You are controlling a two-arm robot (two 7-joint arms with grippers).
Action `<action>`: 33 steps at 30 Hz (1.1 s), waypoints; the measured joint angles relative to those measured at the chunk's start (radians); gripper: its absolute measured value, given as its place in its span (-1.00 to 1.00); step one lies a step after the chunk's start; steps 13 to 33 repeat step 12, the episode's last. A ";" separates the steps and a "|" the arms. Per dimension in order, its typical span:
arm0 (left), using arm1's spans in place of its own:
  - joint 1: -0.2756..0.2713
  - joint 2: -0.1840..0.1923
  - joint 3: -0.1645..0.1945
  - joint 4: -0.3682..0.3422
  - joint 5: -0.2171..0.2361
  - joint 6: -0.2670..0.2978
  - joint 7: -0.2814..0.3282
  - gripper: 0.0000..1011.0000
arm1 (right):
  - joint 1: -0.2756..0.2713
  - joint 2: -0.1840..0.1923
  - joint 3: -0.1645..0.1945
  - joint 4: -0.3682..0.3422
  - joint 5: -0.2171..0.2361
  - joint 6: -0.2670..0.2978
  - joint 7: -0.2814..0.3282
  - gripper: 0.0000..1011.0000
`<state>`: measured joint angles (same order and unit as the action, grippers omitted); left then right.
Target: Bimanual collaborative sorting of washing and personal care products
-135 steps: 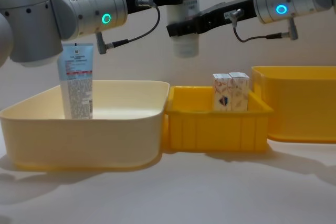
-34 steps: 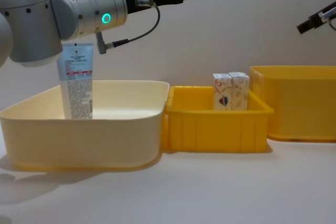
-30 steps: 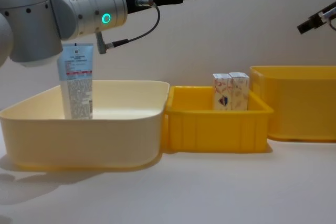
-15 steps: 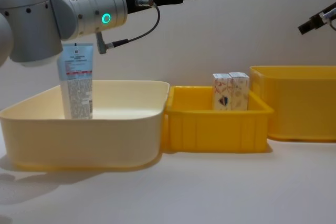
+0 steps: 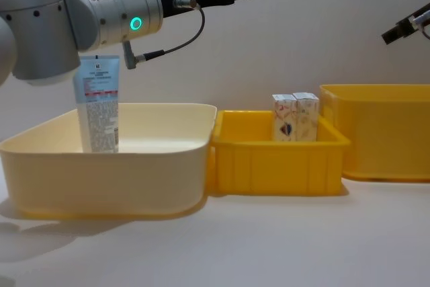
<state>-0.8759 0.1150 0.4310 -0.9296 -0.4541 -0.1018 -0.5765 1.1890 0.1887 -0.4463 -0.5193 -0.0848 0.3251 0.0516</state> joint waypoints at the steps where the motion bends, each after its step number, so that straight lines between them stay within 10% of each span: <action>1: 0.000 0.000 0.000 0.000 0.000 0.000 0.000 0.98 | 0.000 0.000 0.000 0.000 0.000 0.000 0.000 0.98; 33: 0.000 0.000 0.000 0.000 0.000 0.000 0.000 0.98 | 0.001 0.000 0.000 0.001 0.000 0.000 -0.001 0.98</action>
